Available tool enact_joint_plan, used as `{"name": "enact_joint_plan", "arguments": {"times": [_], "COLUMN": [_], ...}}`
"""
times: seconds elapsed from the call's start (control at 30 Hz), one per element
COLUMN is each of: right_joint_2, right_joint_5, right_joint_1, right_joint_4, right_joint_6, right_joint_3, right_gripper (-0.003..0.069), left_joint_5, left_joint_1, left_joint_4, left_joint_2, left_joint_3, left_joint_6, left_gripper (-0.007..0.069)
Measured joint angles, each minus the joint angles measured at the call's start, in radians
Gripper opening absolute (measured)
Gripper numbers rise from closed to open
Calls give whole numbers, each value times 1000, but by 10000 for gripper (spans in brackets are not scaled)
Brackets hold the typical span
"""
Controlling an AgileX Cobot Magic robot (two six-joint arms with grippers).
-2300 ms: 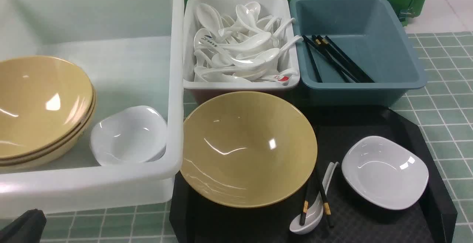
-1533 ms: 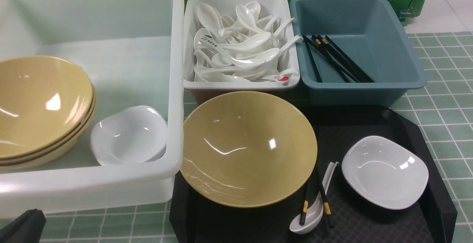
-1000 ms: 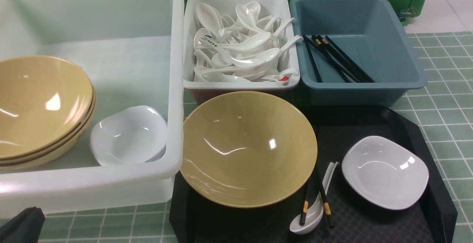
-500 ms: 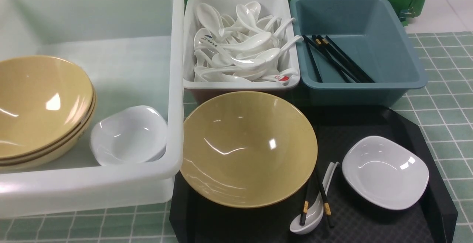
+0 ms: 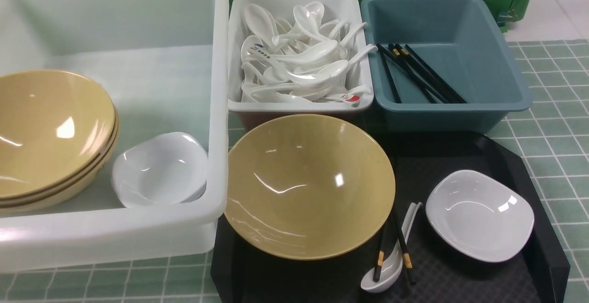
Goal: On blue table put chopsticks spoon bowls plates into blue grey white boxes.
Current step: 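Grasp the large bowl on the tray by its rim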
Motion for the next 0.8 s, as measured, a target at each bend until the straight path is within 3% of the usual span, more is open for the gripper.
{"name": "enact_joint_plan", "arguments": {"times": [0.13, 0.37, 0.5, 0.67, 0.77, 0.8], "right_joint_2": [218, 441, 523, 604, 640, 643], "right_joint_5": [177, 227, 284, 734, 990, 1006], "right_joint_1": [0, 0, 2, 111, 192, 197], "right_joint_4": [-21, -27, -29, -28, 5, 10], "right_joint_6": [-3, -9, -10, -192, -295, -301], "right_joint_3": [-189, -212, -219, -277, -316, -319], "right_gripper": [237, 237, 224, 61, 36, 36], "left_joint_5": [267, 302, 412, 839, 1020, 1020], "left_joint_1": [0, 0, 0, 0, 0, 0], "left_joint_4": [0, -56, -87, -174, -307, -307], "left_joint_2": [231, 520, 613, 758, 841, 847], "left_joint_3": [-237, -292, -344, -516, -605, -611], "left_joint_6": [0, -42, -45, 123, 242, 250], "left_gripper": [4, 4, 4, 4, 4, 4]}}
